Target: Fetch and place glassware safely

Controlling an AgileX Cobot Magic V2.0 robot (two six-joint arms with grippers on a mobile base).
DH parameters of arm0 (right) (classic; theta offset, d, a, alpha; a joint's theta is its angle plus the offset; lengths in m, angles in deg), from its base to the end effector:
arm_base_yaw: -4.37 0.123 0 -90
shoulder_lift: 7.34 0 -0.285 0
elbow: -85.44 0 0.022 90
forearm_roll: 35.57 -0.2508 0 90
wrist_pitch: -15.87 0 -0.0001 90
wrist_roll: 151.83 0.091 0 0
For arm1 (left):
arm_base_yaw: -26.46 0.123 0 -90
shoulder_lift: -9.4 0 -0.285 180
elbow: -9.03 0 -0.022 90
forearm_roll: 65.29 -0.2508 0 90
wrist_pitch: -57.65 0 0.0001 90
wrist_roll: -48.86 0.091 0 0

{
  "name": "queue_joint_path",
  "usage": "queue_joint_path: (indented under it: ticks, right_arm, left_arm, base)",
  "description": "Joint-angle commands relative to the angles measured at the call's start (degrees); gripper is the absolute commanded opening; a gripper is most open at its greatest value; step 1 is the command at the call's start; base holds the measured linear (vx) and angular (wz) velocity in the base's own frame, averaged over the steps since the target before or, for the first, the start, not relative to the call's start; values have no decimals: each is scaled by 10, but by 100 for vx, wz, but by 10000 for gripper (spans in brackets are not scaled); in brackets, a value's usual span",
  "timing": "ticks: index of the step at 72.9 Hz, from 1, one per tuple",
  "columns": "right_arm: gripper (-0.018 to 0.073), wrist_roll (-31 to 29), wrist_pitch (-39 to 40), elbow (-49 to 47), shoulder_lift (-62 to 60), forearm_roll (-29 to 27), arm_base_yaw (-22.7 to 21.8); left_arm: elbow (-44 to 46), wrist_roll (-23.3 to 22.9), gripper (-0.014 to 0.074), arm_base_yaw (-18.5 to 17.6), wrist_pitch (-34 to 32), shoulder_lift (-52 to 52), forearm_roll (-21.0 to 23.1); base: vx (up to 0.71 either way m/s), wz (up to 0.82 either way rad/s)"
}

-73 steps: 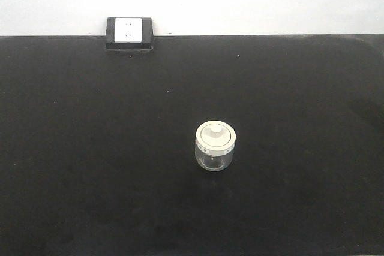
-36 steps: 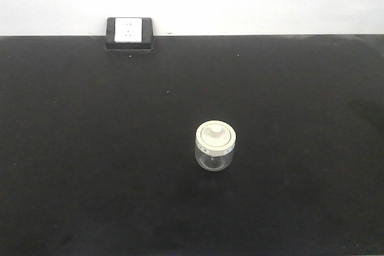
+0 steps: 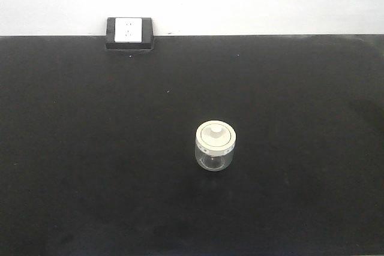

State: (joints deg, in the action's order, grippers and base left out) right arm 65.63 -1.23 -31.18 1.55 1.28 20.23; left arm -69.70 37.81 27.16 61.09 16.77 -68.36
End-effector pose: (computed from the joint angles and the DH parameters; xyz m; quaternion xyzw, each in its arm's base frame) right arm 0.0429 -0.0046 0.2704 -0.0188 0.6828 0.0523 0.7285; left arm 0.0571 0.0010 0.1992 -0.0545 0.7021 -0.0440 0.7086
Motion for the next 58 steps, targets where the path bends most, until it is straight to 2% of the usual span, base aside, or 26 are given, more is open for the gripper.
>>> queue_joint_path:
  ticks: [1, 51, 58]
  right_arm:
    - [-8, -3, 33, -15, 6, 11, -2]
    - [-8, -3, 33, -15, 6, 12, -2]
    - [-8, -23, 27, -15, 7, 7, -3]
  left_arm:
    - [-18, -1, -7, -1, -44, -10, 2]
    - [-18, -1, -7, -1, -44, -10, 2]
    - [-18, -1, -7, -1, -44, -10, 2]
  base:
    - [0, 0]
    - [0, 0]
    - [0, 0]
